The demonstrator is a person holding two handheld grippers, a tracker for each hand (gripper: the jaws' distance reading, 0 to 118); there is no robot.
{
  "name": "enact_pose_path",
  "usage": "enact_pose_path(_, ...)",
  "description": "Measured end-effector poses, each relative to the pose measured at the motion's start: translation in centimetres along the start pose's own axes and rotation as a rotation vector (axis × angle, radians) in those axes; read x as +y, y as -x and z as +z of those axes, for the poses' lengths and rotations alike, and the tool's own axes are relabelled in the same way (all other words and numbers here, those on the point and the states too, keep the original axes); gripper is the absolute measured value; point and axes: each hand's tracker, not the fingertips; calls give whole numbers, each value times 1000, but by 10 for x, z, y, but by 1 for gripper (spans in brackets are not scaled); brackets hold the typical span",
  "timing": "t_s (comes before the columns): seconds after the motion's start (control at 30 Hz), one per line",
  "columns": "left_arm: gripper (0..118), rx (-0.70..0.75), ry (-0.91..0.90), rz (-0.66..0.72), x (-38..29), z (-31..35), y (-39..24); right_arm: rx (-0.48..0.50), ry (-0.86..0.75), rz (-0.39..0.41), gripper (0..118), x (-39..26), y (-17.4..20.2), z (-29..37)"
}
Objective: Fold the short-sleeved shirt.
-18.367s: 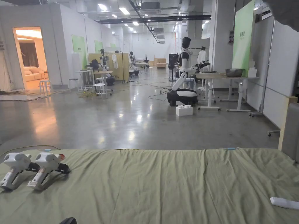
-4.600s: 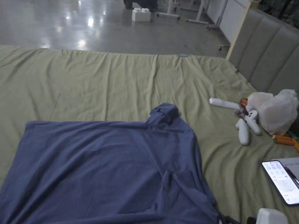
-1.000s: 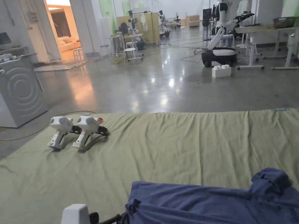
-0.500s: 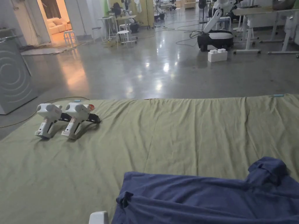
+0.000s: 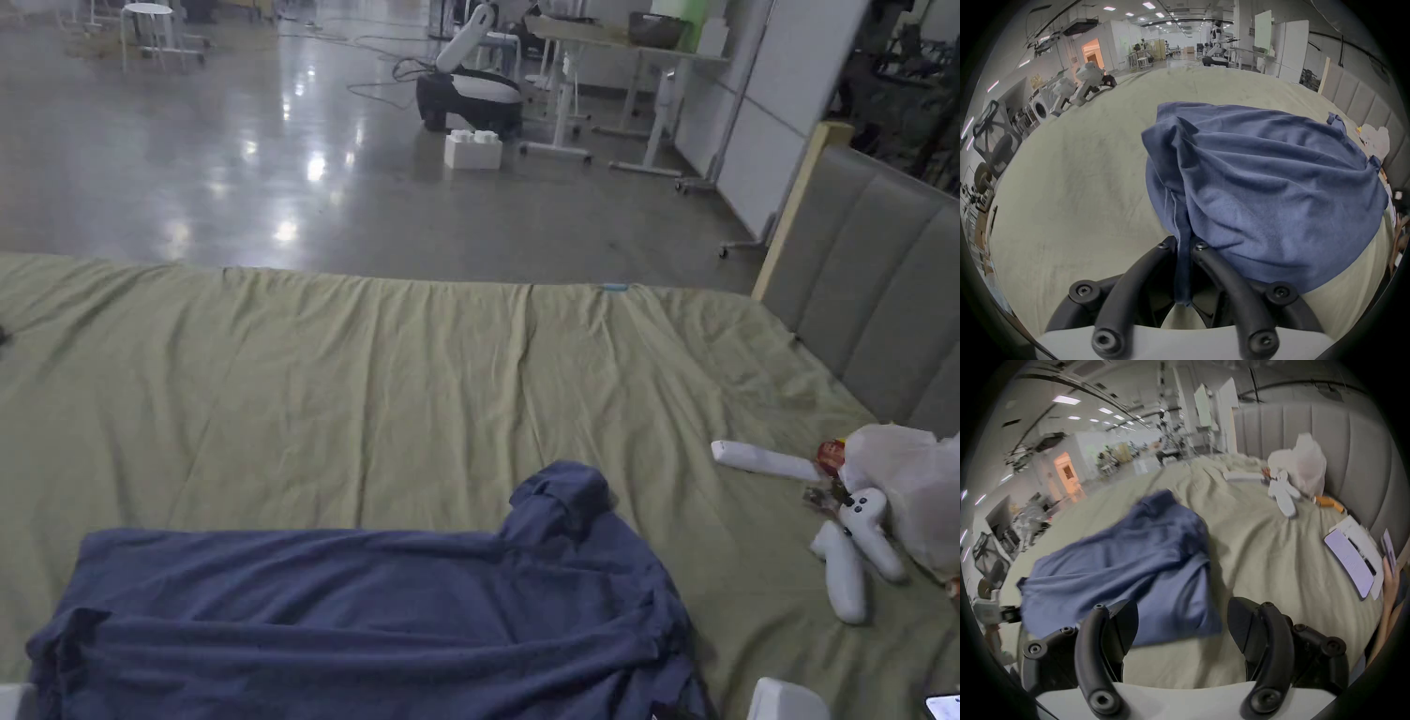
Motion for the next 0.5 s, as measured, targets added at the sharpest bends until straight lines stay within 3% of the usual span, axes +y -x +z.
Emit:
enact_pose_path(0.07, 9, -10, 0, -1, -1, -1, 4, -65, 34, -34, 73, -1, -7, -37)
enact_pose_path(0.13, 9, -37, 15, 13, -1, -1, 4, -25, 84, -52, 61, -7, -5, -52)
enact_pose_path(0.17, 9, -47, 22, 23, -1, -1, 3, -54, 36, -15, 44, -9, 2, -43)
enact_pose_path(0.2, 9, -48, 23, 25, -1, -1, 3, -36, -9, 46, 18, -8, 8, -32)
enact_pose_path(0.23, 9, -49, 25, 28, 0, 0, 4, -6, -13, 101, 4, -9, 14, -27)
enact_pose_path(0.33, 7, -97, 40, 68, 9, 13, 16, -68, 3, 244, 4, -6, 31, -17)
enact_pose_path(0.4, 4, -145, -13, 152, 10, 37, 29, -67, -40, 202, 4, -1, 31, -4)
enact_pose_path(0.5, 3, -186, -69, 207, 7, 72, 44, -163, -108, 77, 4, 5, 24, 23)
